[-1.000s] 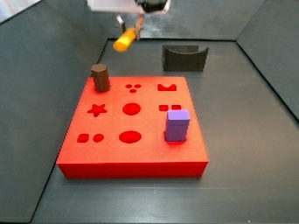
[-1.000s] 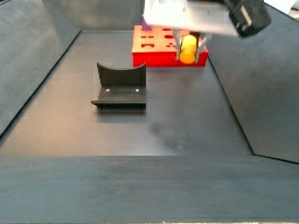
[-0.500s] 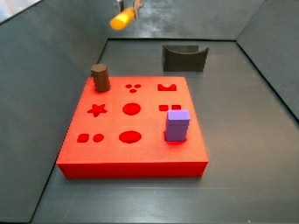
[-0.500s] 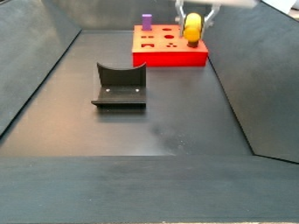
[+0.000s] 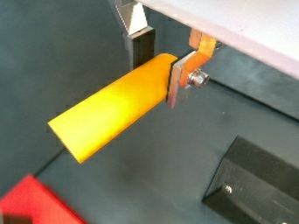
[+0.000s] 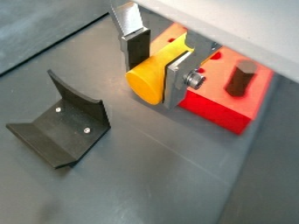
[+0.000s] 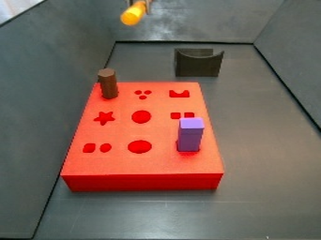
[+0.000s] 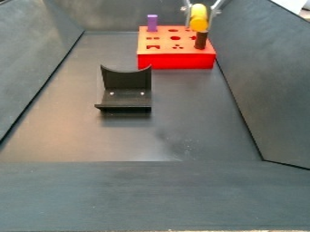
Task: Pick up the oval object. Move up. Place the oval object on the fixture. Regrasp the oval object. Move to above the board. Insert the oval object.
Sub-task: Place the oval object on the fixture.
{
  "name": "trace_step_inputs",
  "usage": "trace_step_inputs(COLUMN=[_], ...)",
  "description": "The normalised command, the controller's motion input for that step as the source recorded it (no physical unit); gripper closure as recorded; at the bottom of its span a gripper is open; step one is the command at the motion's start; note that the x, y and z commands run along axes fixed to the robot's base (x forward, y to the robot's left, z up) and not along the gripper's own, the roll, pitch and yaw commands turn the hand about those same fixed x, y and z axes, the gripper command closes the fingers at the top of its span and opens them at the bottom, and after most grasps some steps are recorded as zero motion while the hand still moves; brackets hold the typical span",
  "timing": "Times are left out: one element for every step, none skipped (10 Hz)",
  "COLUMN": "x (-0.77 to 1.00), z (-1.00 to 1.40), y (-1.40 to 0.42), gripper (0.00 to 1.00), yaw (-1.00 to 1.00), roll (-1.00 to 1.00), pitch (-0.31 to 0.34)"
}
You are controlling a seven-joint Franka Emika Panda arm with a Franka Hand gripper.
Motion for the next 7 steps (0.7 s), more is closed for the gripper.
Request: trace_step_inputs(x=[1.0,1.0,1.0,1.0,1.0,1.0,1.0], z=[-0.23,-0.19,-0.17,-0.15,-0.14,-0.11,-0.1], y=[-0.26,-0.23,-0.21,-0.18,-0.17,-0.14,-0.13], gripper=[1.0,1.0,1.0,1.0,1.0,1.0,1.0], yaw=[0.32,0.16,0.11,0.07,0.06,0.05,0.04], roll=[0.09,0.08,0.08,0.07,0.07,0.06,0.06], pitch=[0.152,0.115,0.106,0.096,0.095,0.096,0.098])
